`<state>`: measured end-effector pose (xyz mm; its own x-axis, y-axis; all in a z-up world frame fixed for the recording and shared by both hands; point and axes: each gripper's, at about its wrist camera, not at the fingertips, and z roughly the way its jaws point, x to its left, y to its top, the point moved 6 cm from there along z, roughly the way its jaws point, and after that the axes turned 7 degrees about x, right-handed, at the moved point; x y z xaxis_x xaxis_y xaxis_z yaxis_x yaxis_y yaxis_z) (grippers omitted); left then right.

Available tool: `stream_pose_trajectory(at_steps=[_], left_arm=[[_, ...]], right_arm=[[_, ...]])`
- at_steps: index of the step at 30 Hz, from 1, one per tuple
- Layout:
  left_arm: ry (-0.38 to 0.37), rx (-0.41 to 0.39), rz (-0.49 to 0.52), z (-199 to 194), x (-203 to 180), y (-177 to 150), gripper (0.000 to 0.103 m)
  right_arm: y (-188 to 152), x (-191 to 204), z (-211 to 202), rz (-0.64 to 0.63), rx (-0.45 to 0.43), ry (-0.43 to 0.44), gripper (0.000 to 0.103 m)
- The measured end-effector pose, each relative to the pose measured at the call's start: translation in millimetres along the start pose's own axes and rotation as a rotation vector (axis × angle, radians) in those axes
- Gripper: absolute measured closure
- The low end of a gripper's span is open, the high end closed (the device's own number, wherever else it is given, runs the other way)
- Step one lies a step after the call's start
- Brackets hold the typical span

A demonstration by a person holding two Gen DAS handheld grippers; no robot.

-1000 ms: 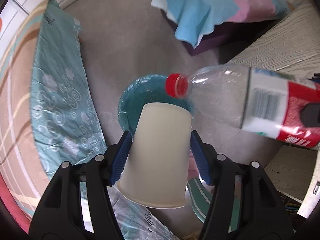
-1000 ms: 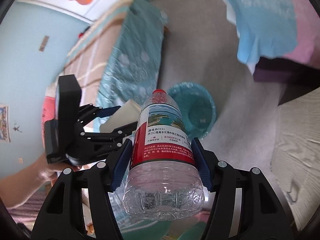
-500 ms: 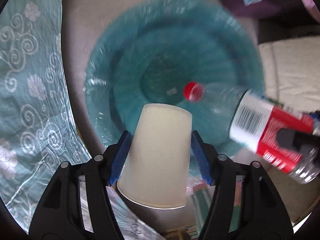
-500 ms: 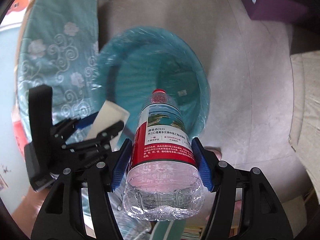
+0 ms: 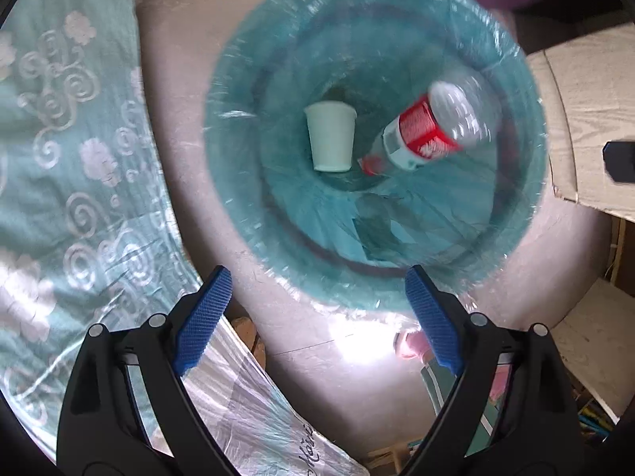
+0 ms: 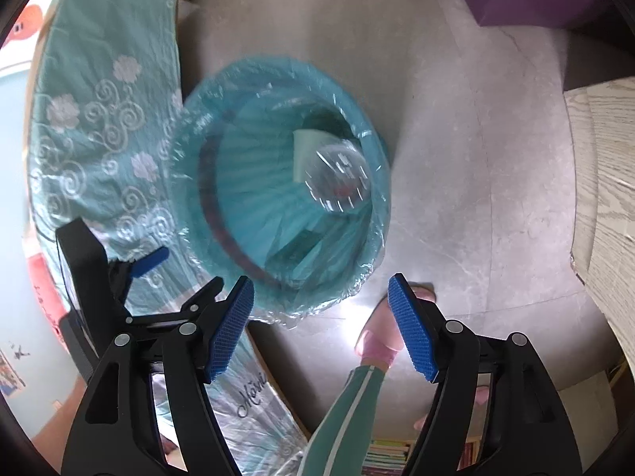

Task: Collect trash
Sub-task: 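Open both grippers to drop the bottle and cup into the wastebasket, then move both grippers back over the table toward the remaining trash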

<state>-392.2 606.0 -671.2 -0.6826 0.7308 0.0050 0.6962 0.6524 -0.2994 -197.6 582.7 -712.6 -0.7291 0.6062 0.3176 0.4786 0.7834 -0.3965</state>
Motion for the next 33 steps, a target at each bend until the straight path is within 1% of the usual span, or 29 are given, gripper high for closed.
stream_pose_trajectory(at_steps=[4,6,9,10,12,16,17,19,20,22,24,27,30,33], left_arm=[[-0.03,-0.053,-0.056,-31.7,9.2,-21.7,0.016],[-0.046,-0.094,-0.071,-57.3,11.1,-37.4,0.016],[-0.068,-0.156,-0.078,-100.0,10.6,-61.4,0.016],[-0.074,-0.176,-0.071,-117.8,7.3,-72.0,0.016],[-0.071,-0.207,-0.039,-150.9,-0.7,-82.0,0.016],[-0.049,-0.294,0.081,-216.3,-27.1,-104.5,0.011],[-0.046,-0.315,0.112,-233.3,-36.3,-108.6,0.011],[-0.065,-0.355,0.184,-270.0,-59.6,-114.1,0.011],[-0.077,-0.374,0.234,-290.1,-76.4,-116.4,0.011],[-0.067,-0.418,0.34,-323.1,-107.8,-115.9,0.01],[-0.05,-0.466,0.463,-356.2,-151.0,-116.6,0.01],[-0.07,-0.519,0.652,-401.2,-223.1,-119.7,0.008],[-0.103,-0.568,0.804,-441.2,-297.1,-122.8,0.007],[-0.132,-0.606,0.942,-473.0,-369.7,-130.6,0.007]], right_arm=[[-14.2,10.3,-30.7,-0.059,-0.036,-0.011,0.032],[-25.0,17.3,-49.9,-0.101,-0.058,-0.017,0.032],[-50.7,28.5,-87.6,-0.162,-0.106,-0.009,0.032],[-62.2,32.1,-102.7,-0.182,-0.127,-0.006,0.031],[-86.6,39.4,-134.8,-0.214,-0.174,0.007,0.028],[-145.5,47.1,-209.8,-0.26,-0.297,0.035,0.027],[-162.1,46.9,-231.0,-0.268,-0.337,0.036,0.024],[-195.9,43.6,-274.7,-0.278,-0.431,0.029,0.02],[-212.5,41.4,-295.9,-0.275,-0.481,0.025,0.02],[-248.3,28.6,-339.6,-0.255,-0.581,0.028,0.016],[-285.3,7.9,-377.8,-0.219,-0.678,0.007,0.015],[-347.3,-37.0,-428.4,-0.144,-0.809,-0.04,0.015],[-409.7,-87.8,-462.1,-0.06,-0.911,-0.117,0.015],[-465.6,-141.0,-482.2,0.033,-0.97,-0.203,0.015]])
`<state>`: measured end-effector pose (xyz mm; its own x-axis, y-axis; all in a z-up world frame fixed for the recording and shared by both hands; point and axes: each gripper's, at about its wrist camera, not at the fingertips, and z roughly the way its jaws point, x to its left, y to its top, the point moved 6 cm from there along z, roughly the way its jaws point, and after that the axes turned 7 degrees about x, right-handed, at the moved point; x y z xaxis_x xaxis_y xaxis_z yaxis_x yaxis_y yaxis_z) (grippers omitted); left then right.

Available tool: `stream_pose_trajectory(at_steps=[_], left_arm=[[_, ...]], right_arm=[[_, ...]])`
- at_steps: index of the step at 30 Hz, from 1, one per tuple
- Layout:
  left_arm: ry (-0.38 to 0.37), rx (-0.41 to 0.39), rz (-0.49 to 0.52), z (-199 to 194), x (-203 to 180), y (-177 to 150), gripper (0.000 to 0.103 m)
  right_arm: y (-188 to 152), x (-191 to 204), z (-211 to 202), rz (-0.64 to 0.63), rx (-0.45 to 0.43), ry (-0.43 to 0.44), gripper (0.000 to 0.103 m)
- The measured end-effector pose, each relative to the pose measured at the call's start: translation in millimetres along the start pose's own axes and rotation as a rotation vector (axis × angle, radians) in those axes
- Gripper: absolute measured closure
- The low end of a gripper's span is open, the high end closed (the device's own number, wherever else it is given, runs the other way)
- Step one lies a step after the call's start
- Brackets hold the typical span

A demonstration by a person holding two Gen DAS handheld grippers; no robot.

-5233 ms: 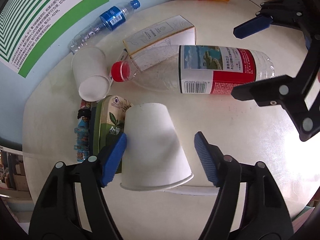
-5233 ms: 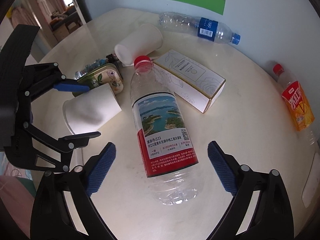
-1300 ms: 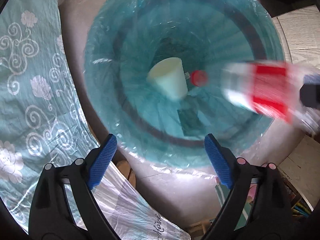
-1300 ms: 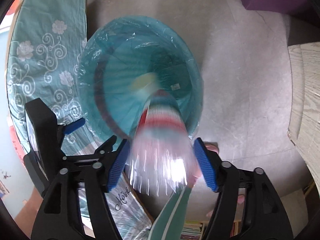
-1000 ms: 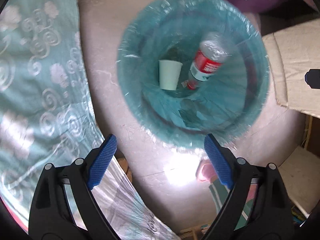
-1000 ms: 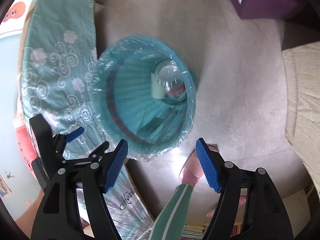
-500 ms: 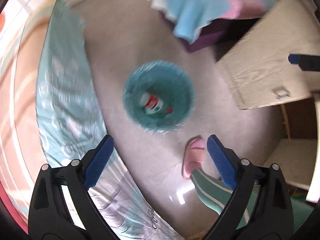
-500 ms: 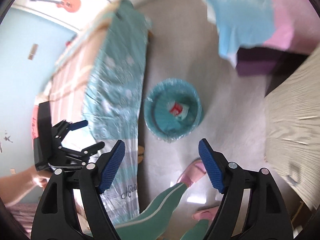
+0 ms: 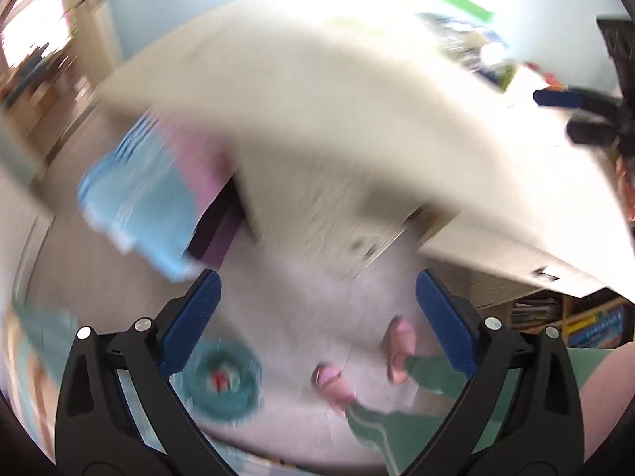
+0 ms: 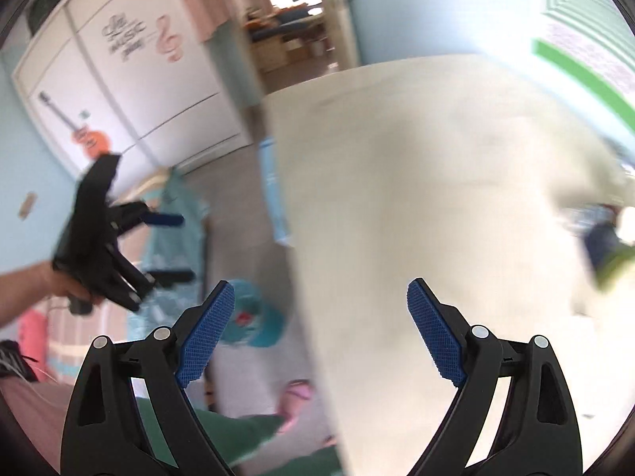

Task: Collect trash
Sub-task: 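Move both grippers back over the table toward the remaining trash, then grasp the white marker with the right gripper while the left grasps the green tin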

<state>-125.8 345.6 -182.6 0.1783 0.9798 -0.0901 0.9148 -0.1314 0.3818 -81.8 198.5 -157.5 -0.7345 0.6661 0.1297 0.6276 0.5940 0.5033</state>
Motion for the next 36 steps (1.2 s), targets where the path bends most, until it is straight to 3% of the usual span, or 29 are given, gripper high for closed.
stream_pose_trajectory(at_steps=[3,7,11,13,18,24,28,31,33,34,36], left_arm=[[-0.038,-0.049,0.144,-0.2,-49.3,63.8,0.007],[-0.092,-0.104,0.372,9.7,-124.2,135.2,0.007],[-0.153,-0.105,0.592,28.6,-197.0,177.9,0.007],[-0.189,-0.095,0.684,41.9,-224.9,196.6,0.007],[-0.245,-0.066,0.848,77.1,-284.7,227.9,0.007],[-0.27,-0.01,0.96,118.5,-306.6,255.3,0.013],[-0.276,0.028,0.996,143.6,-321.7,268.2,0.032],[-0.295,0.048,1.009,155.8,-333.0,273.8,0.052],[-0.289,0.046,1.027,160.9,-337.3,274.1,0.066],[-0.293,0.053,1.034,162.6,-338.3,273.3,0.077],[-0.333,0.082,1.019,163.2,-338.4,272.0,0.081]], right_arm=[[-30.1,-65.7,-36.6,0.071,-0.028,-0.106,0.015],[-66.1,-134.8,-63.3,0.141,-0.034,-0.173,0.015],[-93.4,-186.9,-70.3,0.146,-0.013,-0.194,0.016],[-105.0,-197.8,-66.2,0.131,0.002,-0.193,0.017],[-122.5,-213.2,-50.5,0.06,0.046,-0.151,0.035],[-128.5,-227.7,-37.3,0.0,0.046,-0.137,0.043],[-126.3,-235.8,-27.4,-0.038,0.055,-0.145,0.06],[-127.0,-233.8,-23.5,-0.086,0.043,-0.158,0.063],[-127.0,-231.6,-24.3,-0.113,0.022,-0.166,0.073],[-127.5,-229.5,-24.7,-0.134,0.014,-0.173,0.086],[-126.8,-227.2,-24.2,-0.151,0.01,-0.166,0.089]])
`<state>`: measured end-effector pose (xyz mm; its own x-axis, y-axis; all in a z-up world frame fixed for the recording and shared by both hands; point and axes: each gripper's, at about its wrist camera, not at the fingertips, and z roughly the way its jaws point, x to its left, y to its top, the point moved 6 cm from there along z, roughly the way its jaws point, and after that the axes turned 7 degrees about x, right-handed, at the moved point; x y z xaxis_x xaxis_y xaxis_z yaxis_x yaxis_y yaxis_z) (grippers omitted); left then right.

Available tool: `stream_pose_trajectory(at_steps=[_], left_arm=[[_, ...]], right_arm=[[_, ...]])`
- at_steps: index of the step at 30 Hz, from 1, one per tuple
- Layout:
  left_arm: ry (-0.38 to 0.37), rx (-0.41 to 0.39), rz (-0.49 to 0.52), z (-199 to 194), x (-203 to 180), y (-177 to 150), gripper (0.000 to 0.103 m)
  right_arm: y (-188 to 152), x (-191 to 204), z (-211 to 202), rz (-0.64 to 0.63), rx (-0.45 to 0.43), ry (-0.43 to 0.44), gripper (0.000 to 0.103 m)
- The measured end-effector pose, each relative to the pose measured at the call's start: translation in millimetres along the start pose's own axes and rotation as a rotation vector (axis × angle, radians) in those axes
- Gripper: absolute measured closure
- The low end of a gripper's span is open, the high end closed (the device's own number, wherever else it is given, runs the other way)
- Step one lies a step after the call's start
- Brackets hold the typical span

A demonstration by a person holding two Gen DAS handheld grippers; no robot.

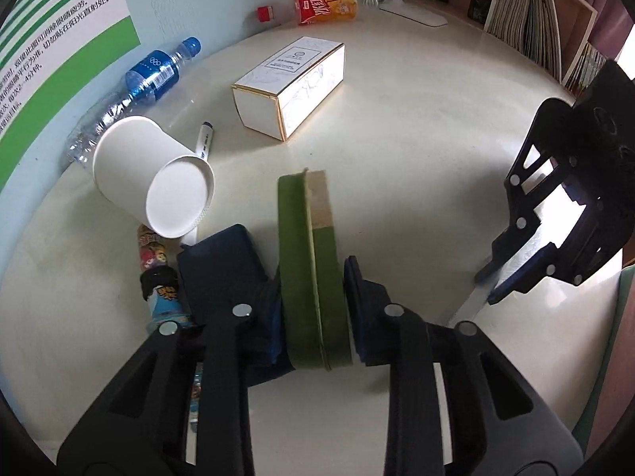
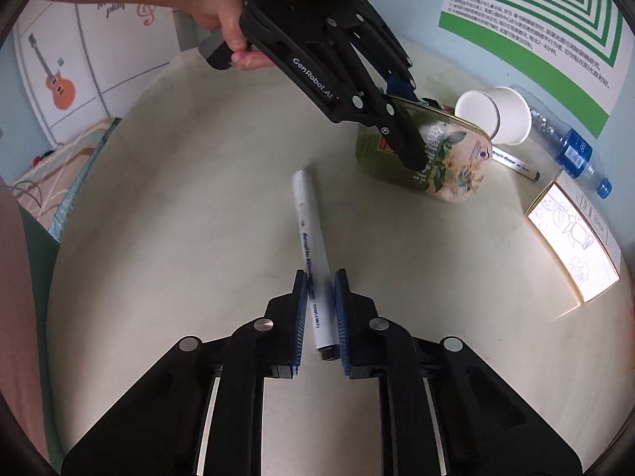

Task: Collect trash
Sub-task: 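Grasp the white marker with the right gripper while the left grasps the green tin, then carry the marker and green tin with both grippers over the wastebasket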

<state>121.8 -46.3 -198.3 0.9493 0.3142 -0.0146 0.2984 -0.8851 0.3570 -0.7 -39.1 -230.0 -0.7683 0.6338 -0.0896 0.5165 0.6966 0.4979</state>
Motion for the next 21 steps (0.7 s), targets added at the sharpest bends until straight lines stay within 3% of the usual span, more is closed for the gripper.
stream_pose_trajectory(at_steps=[11,21], left_arm=[[0.011,-0.026,-0.047,-41.5,-18.0,-31.5,0.082],[0.149,-0.063,-0.248,-105.3,-24.8,-115.1,0.082]], right_arm=[[6.4,-16.4,-26.4,0.114,-0.024,0.107,0.089],[42.5,6.0,-60.0,0.047,-0.065,0.166,0.09]])
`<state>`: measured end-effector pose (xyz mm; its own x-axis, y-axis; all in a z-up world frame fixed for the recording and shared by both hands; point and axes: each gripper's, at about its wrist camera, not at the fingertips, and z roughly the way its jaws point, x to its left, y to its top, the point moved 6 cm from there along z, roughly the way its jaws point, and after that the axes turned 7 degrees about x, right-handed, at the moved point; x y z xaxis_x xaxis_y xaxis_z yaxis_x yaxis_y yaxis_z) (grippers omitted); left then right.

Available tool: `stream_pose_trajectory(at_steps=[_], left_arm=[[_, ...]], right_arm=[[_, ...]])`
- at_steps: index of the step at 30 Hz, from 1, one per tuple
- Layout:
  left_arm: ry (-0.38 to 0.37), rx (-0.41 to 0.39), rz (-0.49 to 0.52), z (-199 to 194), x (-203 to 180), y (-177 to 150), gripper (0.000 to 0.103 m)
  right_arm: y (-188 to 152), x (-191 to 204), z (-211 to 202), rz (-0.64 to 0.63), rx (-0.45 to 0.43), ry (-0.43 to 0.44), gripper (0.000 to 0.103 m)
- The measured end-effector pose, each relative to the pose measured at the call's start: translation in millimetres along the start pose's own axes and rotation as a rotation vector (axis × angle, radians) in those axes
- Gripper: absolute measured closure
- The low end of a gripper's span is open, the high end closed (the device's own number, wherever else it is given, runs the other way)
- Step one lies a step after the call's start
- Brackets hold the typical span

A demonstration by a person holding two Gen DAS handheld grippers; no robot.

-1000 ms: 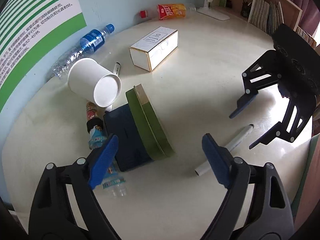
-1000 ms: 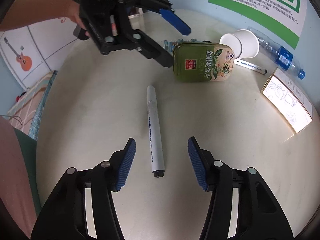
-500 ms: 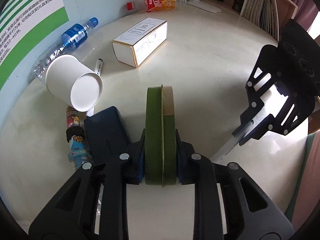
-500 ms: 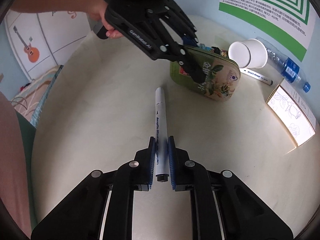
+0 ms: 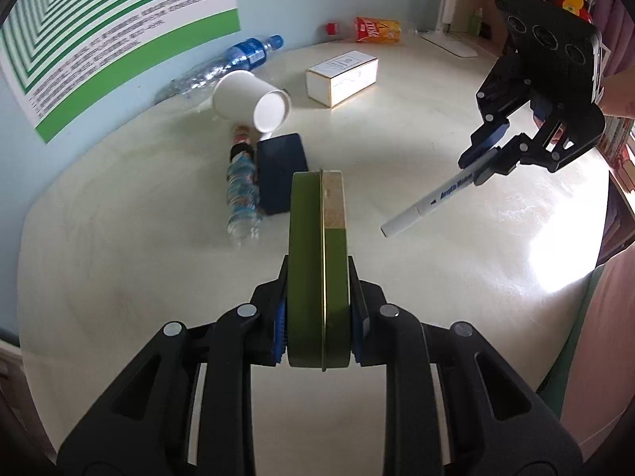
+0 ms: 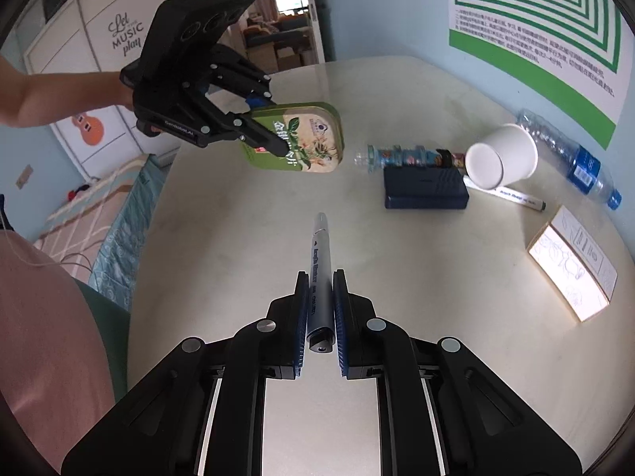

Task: Collect trash
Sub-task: 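Carry the marker and green tin with both grippers over the wastebasket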

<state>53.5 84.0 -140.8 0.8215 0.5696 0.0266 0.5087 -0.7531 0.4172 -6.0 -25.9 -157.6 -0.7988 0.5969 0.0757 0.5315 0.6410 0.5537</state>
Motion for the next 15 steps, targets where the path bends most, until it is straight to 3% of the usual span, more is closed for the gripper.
stream_pose_trajectory(at_steps=[8,15], left_arm=[[0.117,-0.041,-0.24,-58.8,8.5,-94.7,0.082],[0.234,-0.023,-0.49,-112.3,10.2,-216.7,0.082]], right_arm=[[54.4,63.5,-0.2,-0.178,-0.012,0.086,0.09],[106.3,143.4,33.2,-0.357,0.011,0.224,0.09]])
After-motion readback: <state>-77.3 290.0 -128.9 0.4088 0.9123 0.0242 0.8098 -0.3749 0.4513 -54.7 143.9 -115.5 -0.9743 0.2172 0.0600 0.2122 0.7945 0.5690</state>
